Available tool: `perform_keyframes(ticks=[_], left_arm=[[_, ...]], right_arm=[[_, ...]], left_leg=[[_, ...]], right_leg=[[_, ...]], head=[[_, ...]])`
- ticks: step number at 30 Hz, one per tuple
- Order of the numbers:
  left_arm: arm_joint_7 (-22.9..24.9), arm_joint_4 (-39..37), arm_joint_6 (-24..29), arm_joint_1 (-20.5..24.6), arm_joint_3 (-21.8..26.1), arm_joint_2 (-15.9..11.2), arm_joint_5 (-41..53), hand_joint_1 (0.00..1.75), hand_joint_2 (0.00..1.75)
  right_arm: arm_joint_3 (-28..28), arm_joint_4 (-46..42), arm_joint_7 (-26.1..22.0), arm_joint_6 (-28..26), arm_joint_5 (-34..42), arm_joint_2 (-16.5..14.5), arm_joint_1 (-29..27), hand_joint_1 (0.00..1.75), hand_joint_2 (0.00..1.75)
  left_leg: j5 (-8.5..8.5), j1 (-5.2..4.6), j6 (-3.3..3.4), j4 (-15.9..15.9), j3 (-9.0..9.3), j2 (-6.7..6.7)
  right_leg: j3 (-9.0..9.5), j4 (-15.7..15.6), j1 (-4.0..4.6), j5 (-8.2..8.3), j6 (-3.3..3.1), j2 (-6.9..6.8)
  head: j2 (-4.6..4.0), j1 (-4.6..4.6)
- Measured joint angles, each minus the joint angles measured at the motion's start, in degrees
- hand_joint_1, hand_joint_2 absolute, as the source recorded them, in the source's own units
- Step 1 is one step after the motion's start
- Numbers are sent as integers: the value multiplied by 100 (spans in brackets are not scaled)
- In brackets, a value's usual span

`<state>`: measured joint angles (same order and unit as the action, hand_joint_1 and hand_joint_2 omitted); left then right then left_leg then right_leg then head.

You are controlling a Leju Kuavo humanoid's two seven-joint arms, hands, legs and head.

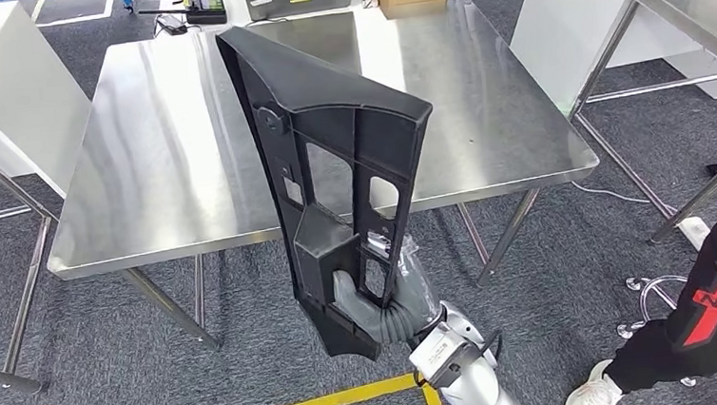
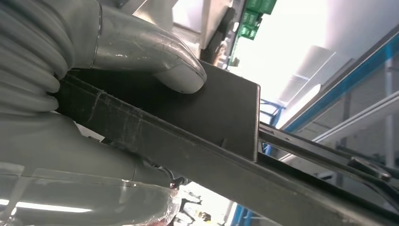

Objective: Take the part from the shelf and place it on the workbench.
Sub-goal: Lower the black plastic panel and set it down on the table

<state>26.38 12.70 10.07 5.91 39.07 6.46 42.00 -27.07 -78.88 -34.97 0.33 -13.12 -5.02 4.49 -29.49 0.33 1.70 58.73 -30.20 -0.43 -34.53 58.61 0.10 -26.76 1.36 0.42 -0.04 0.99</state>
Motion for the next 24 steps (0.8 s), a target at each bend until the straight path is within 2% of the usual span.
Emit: perform_keyframes(ticks=[2,4,7,8,9,10,11,12,14,16,17,18,19,20,22,23,24], left_arm=[[0,1,1,10,2,2,1,0,175],[-8,2,2,28,2,7,2,0,175],[-31,2,1,24,2,12,4,0,175],[-31,2,1,17,2,10,6,0,175],[-31,2,1,13,3,9,8,0,175],[-31,2,1,10,4,7,9,0,175],[-31,2,1,10,5,4,9,0,175],[-31,2,1,11,5,1,9,0,175],[-31,2,0,22,4,-5,9,0,175],[-31,2,0,24,5,-8,9,0,175],[-31,2,0,20,6,-4,9,0,175],[-31,2,0,16,8,-3,9,0,175],[-32,2,1,20,9,-2,9,0,175],[-34,2,0,23,9,-2,9,0,175],[-38,2,-1,23,10,-5,9,0,175],[-38,2,-1,18,10,-4,9,0,175],[-38,2,-1,13,10,-3,9,0,175]], right_arm=[[6,-1,1,0,-2,-5,4,175,175],[9,-2,-1,0,-4,-25,25,175,175],[13,1,-2,0,-3,-40,34,175,175],[14,2,-2,0,-3,-40,29,175,175],[15,2,-2,0,-2,-40,26,175,175],[15,2,-2,0,-2,-41,25,175,175],[15,2,-2,0,-1,-43,25,175,175],[15,2,-2,0,0,-46,26,175,175],[15,2,-1,0,2,-50,33,175,175],[15,1,-1,0,3,-51,36,175,175],[15,2,-1,-1,3,-50,37,175,175],[15,1,-1,-2,4,-48,39,175,175],[15,1,-3,-3,4,-46,46,175,175],[14,1,-2,-4,4,-43,50,175,175],[10,3,-2,-4,3,-33,36,175,175],[10,4,0,-4,3,-27,22,175,175],[10,5,1,-4,3,-21,11,175,175]], left_leg=[[-29,6,-48,62,25,9],[-127,22,-94,391,-136,20],[-454,45,-171,1355,-802,24],[-488,46,-182,1521,-986,24],[-404,46,-182,1501,-1078,24],[-197,45,-171,1281,-1061,25],[90,43,-146,917,-955,28],[292,30,-117,570,-827,35],[394,-11,-47,137,-645,44],[359,-37,29,51,-579,43],[411,-28,66,18,-524,44],[425,-15,96,-12,-473,46],[420,-2,123,-34,-420,48],[409,5,144,-52,-383,47],[361,2,171,-55,-352,39],[333,0,172,-55,-334,33],[303,-1,170,-55,-307,26]], right_leg=[[107,-34,-26,48,-82,10],[218,-65,-64,21,-140,19],[297,-74,-63,-48,-208,24],[321,-74,-61,-76,-216,34],[357,-74,-59,-110,-214,44],[407,-74,-59,-147,-206,54],[465,-76,-59,-190,-194,59],[526,-78,-53,-232,-174,62],[573,-95,-35,-298,-117,65],[597,-75,-9,-304,-35,66],[595,-28,0,-301,2,61],[558,101,5,-297,31,51],[433,322,3,-322,47,42],[234,641,-3,-387,48,32],[-252,1334,-13,-621,31,27],[-437,1526,-18,-715,33,26],[-537,1549,-22,-726,58,24]], head=[[0,5],[0,-5],[0,-12],[0,-12],[0,-12],[0,-12],[0,-12],[0,-9],[0,-11],[0,-14],[0,-13],[0,-10],[0,-4],[0,1],[0,11],[0,12],[0,13]])
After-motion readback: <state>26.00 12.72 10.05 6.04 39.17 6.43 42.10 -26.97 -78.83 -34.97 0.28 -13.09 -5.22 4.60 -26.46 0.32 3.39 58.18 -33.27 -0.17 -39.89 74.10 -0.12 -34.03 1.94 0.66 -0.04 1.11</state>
